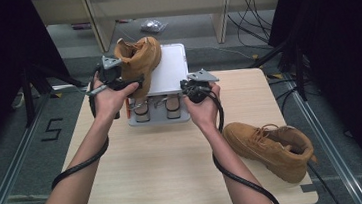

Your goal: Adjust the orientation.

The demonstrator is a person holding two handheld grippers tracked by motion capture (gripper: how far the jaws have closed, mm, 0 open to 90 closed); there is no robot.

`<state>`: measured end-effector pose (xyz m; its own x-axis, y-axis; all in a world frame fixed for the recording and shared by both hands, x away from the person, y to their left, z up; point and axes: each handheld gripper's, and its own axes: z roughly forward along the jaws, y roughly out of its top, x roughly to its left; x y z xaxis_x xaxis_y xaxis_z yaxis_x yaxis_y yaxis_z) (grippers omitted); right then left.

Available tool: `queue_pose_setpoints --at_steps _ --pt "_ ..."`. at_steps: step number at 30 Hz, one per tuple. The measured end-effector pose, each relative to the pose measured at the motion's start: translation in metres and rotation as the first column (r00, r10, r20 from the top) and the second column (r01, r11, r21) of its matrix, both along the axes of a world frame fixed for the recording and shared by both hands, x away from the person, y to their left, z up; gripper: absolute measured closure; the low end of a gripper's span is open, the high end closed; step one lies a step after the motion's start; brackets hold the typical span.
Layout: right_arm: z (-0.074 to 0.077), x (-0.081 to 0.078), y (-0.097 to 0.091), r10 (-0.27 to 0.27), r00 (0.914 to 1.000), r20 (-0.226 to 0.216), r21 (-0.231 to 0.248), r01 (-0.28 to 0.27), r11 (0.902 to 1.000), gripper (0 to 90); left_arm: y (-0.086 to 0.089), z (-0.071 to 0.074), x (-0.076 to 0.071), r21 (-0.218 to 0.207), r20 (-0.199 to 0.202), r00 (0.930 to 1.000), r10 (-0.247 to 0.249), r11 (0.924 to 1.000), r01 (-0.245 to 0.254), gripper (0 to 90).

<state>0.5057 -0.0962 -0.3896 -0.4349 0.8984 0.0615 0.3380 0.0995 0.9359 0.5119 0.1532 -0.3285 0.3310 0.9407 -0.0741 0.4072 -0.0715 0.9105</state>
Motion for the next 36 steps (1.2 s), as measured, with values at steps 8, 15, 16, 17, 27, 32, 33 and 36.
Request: queue_pose_setpoints --at_steps 8,15,16,17,27,32,33,36 --pt "0.0002 -0.0003 0.0001 -0.005 1.0 -0.002 -0.003 0.005 1.0 85.0 -0.0017 0.0012 0.0056 -0.011 -0.017 0.9998 0.009 0.9999 -0.009 12.4" --pt "-0.0001 -0.0003 0.0005 -0.006 1.0 0.0 0.0 0.006 1.0 84.9 -0.0021 0.0022 0.0074 -0.013 -0.023 0.9996 0.018 0.9997 -0.018 13.5" --pt "-0.0001 -0.0003 0.0005 -0.006 1.0 0.001 0.001 0.006 1.0 84.9 -0.0025 0.0024 0.0068 -0.013 -0.023 0.9995 0.02 0.9997 -0.02 14.4" --pt "-0.0002 0.0 0.0003 -0.003 1.0 0.005 -0.004 0.003 1.0 84.9 -0.0027 0.0025 0.0064 -0.012 -0.021 0.9995 0.021 0.9997 -0.022 15.5" --pt "-0.0001 -0.0002 0.0005 -0.002 1.0 -0.001 0.0 0.002 1.0 84.9 0.0024 0.0049 0.0059 0.069 0.006 0.9965 0.084 0.9941 -0.084 22.4" --pt "-0.0001 -0.0006 0.0009 -0.005 1.0 -0.002 0.001 0.005 1.0 84.9 0.0011 0.0052 0.006 0.071 0.005 0.9959 0.09 0.9934 -0.09 22.8" --pt "-0.0002 -0.0007 0.0008 -0.005 1.0 -0.001 0.002 0.005 1.0 85.0 0.0008 0.0048 0.0061 0.07 0.007 0.9956 0.094 0.9931 -0.094 23.0" --pt "-0.0004 -0.0007 0.0007 -0.003 1.0 0.001 0.002 0.003 1.0 85.0 0.001 0.0052 0.0066 0.068 0.006 0.9947 0.103 0.9924 -0.103 23.5"
